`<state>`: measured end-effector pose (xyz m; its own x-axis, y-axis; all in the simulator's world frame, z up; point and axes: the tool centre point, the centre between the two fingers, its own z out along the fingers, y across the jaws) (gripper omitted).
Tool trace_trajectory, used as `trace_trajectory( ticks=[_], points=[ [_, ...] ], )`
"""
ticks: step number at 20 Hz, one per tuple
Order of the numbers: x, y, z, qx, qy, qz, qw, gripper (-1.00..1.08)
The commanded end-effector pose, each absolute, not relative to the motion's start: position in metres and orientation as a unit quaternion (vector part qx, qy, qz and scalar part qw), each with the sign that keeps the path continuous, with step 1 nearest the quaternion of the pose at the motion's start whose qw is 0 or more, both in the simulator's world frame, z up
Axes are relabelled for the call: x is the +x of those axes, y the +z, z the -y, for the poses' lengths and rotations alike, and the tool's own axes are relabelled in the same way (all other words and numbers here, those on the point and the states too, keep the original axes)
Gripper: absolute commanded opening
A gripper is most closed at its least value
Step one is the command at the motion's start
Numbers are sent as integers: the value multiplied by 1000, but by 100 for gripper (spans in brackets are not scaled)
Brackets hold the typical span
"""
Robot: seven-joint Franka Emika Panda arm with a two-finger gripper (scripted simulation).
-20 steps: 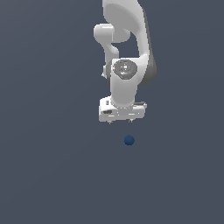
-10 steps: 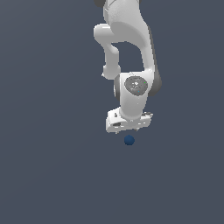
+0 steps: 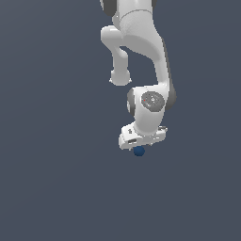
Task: Pick up the object and move it to a goal position.
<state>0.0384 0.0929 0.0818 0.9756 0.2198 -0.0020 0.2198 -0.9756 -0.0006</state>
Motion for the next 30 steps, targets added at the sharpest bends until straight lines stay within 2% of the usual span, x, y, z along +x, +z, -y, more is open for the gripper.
trace_trajectory(
  ticks=[1,19,20,30],
  points=[
    [38,82,-93,-994,1,111,0,100],
    [39,31,-94,-994,0,112,0,100],
    [39,31,-94,-994,0,112,0,-100],
    [39,31,-93,-994,0,112,0,-100]
  ],
)
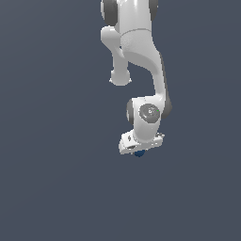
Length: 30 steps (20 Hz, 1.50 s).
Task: Pick up the object and move it to a goal position.
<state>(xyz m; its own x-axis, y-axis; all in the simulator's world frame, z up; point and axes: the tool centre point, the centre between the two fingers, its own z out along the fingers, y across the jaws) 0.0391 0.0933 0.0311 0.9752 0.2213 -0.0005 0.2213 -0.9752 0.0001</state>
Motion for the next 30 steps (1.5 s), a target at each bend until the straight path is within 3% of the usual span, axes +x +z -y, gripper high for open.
trace_trajectory(
  ticks=[1,14,30],
  points=[
    [39,31,-93,994,0,-112,0,-100],
    [21,71,-84,994,0,-112,0,-100],
    [-37,201,-54,994,0,-112,0,-100]
  ],
)
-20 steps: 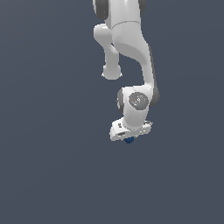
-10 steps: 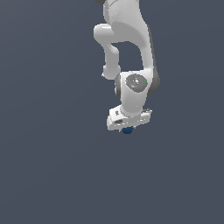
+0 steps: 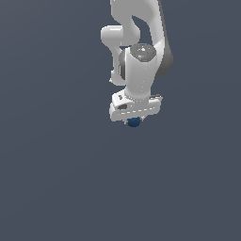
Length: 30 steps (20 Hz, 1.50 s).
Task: Pick up the object and move it to a goal position.
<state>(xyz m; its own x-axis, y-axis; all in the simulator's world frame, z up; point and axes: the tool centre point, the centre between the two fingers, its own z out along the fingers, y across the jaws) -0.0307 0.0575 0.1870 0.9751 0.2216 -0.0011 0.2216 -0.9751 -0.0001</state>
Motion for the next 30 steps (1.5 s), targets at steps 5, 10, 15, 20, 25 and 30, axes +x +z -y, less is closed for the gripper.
trace_trajectory(
  ticks=[5,10,15,20,25,30],
  points=[
    [-57,249,-44,994,0,-111,0,-100],
    [-78,299,-32,994,0,-111,0,-100],
    [-96,345,-22,994,0,-112,-1,-100],
    [-110,381,-14,994,0,-112,-1,-100],
    [-118,404,-9,994,0,-111,0,-100],
    [-120,413,-7,994,0,-111,0,-100]
  ],
)
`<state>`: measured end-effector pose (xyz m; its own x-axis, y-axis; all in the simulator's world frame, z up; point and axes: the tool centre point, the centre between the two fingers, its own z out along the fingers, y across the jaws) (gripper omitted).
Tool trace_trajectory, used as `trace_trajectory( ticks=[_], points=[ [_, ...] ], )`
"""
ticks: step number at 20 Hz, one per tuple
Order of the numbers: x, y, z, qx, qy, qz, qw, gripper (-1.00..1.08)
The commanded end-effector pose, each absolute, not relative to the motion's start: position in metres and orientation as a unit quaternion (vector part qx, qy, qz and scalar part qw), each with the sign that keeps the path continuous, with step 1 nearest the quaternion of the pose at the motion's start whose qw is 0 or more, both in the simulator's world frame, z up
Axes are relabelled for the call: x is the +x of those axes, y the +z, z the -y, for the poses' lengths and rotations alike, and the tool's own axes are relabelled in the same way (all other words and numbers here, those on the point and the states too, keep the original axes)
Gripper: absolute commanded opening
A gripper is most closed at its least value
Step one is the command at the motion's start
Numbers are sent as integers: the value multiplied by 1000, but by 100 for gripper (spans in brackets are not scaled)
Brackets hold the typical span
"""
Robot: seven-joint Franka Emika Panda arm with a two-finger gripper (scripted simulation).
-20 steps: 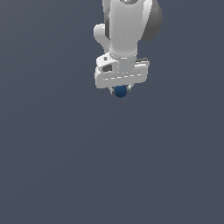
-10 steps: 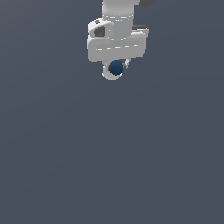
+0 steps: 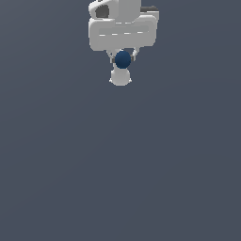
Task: Pick up the object and move it to a goal position.
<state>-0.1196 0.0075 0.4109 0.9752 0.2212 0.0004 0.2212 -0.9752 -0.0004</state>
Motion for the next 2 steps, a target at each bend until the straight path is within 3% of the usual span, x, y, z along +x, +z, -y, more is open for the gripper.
trace_trajectory(
  ticks=[1,2],
  points=[
    [-120,414,-7,-994,0,111,0,-100],
    [-120,414,-7,-994,0,111,0,-100]
  ],
)
